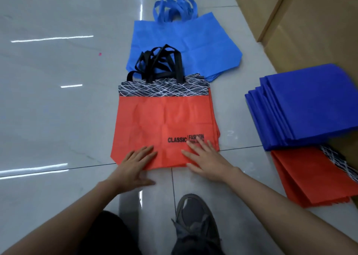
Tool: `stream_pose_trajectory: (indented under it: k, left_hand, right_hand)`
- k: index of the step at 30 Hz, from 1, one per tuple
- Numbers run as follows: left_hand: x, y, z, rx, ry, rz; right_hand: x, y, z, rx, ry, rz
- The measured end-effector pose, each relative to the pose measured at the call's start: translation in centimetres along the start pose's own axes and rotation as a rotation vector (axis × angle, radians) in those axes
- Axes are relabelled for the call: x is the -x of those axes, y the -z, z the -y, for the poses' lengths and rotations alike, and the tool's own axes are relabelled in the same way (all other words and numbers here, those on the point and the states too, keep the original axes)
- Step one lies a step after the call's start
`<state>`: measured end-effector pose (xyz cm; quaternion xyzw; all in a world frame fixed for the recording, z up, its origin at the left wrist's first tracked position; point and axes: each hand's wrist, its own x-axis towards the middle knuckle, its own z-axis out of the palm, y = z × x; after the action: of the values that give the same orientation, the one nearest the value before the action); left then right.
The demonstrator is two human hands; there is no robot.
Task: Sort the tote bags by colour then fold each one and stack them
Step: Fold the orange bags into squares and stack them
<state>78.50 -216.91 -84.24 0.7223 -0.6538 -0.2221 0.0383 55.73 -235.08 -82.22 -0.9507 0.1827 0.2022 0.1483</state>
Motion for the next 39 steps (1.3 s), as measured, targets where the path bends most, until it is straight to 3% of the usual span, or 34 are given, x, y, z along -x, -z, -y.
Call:
stream_pose_trajectory:
  k: [7,10,14,16,19,22,27,33,39]
  left_hand:
    - [2.1,3.3,2.8,0.208,0.147,-0.289]
    - [1.8,4.9,3.2,0.345,0.240,-0.409]
    - [1.5,7.1,3.0,0.425,0.229,-0.405]
    - [1.2,8.0,2.8,0.491,0.254,-0.416]
    - [0.4,9.1,1.7,0.790,0.415,-0.523]
    - [-0.4,8.3,1.0,0.980,0.499,-0.496]
    - [-1.0,5.6,0.8,0.949,0.626,-0.476]
    - [-1.5,4.5,0.5,0.863,0.702,-0.469]
    - [-3.1,3.8,0.7,0.551,0.855,-0.473]
  right_hand:
    - [1.5,1.0,-1.0,-0.150,0.085,-0.407]
    - [2.6,2.5,-1.8,-0.302,0.084,-0.438]
    - [2.5,2.9,-4.6,-0.445,-0.078,-0.522]
    - [2.1,3.9,-5.1,-0.685,-0.245,-0.608]
    - [1.0,5.1,-6.0,-1.027,-0.386,-0.696]
    - [-0.6,5.0,-6.3,-1.066,-0.533,-0.757]
    - [-2.5,4.4,-5.5,-0.956,-0.677,-0.719]
    - [-3.6,3.3,-5.6,-0.975,-0.703,-0.693]
    - [-4.7,3.9,-5.1,-0.745,-0.814,-0.670]
